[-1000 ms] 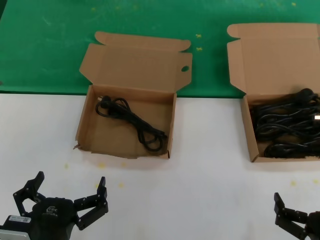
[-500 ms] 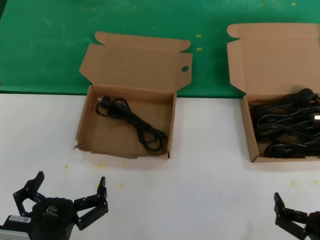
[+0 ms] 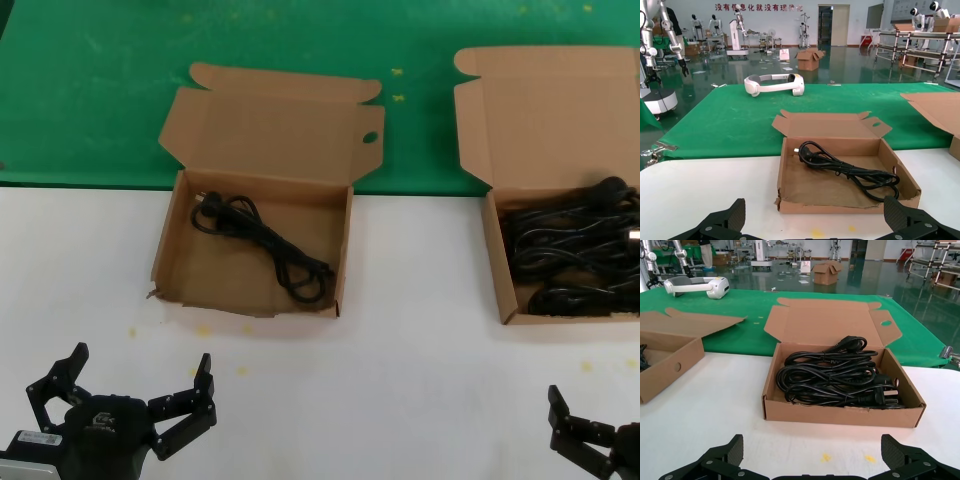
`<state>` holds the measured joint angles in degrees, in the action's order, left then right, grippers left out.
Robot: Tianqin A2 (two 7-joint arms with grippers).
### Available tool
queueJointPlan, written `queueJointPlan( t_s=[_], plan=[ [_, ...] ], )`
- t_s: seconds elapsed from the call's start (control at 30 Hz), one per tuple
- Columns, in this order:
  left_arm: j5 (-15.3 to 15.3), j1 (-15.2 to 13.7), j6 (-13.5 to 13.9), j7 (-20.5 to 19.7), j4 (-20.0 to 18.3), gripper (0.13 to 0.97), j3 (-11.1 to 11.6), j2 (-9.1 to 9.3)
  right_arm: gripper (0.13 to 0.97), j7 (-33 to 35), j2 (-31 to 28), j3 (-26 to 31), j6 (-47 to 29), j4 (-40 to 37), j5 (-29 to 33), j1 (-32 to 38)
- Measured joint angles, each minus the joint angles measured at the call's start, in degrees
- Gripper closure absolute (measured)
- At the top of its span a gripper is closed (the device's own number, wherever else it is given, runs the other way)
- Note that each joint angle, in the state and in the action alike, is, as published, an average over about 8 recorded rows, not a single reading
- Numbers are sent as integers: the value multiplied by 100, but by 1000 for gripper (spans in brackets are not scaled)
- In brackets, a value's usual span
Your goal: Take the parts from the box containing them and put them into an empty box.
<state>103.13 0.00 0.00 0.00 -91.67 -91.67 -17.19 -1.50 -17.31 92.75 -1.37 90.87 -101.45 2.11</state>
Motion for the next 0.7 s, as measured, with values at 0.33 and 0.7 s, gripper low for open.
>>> queueJointPlan(
  t_s=[0.33, 0.7],
  plan=[
    [0, 0, 0, 0, 0, 132, 0, 0, 129, 0, 0, 0, 0, 0, 0, 0],
    [0, 0, 0, 0, 0, 132, 0, 0, 129, 0, 0, 0, 0, 0, 0, 0]
  ],
)
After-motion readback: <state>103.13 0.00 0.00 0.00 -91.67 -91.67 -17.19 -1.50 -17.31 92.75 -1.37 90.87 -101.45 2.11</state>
